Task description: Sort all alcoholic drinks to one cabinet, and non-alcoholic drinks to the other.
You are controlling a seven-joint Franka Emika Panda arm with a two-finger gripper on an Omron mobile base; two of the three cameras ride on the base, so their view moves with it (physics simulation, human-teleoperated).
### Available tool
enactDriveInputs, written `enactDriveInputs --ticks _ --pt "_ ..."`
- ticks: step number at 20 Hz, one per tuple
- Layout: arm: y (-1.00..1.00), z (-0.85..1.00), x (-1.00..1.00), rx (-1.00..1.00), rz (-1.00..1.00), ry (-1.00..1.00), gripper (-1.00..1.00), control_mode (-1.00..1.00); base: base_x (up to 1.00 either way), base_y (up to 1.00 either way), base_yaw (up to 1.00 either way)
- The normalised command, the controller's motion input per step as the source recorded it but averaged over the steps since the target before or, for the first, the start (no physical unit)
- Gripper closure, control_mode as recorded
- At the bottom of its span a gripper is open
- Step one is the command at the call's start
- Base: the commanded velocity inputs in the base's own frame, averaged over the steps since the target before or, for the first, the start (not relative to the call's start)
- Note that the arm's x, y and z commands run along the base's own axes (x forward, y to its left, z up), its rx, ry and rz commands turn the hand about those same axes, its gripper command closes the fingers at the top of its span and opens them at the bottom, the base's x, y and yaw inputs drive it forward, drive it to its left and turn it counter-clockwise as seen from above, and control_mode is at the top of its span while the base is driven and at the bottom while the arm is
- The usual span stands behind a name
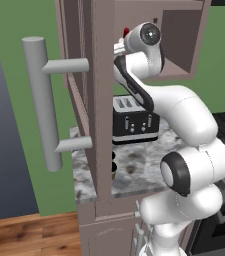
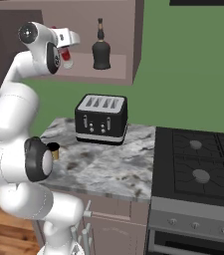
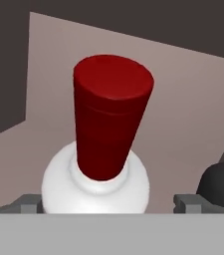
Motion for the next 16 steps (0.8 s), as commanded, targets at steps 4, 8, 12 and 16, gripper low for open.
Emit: enactDriveInputs --ticks 4,8,12,16 --pt "0.0 0.0 0.16 0.0 -0.01 0.0 -1.0 -1.0 0.0 0.0 0.0" --pt "0.0 0.0 0.12 0.0 -0.01 0.0 -1.0 -1.0 0.0 0.0 0.0" --pt "0.0 0.0 0.07 0.0 -0.01 0.0 -1.0 -1.0 0.0 0.0 0.0" --pt "0.0 0.0 0.08 0.0 -0.01 0.0 -1.0 -1.0 0.0 0.0 0.0"
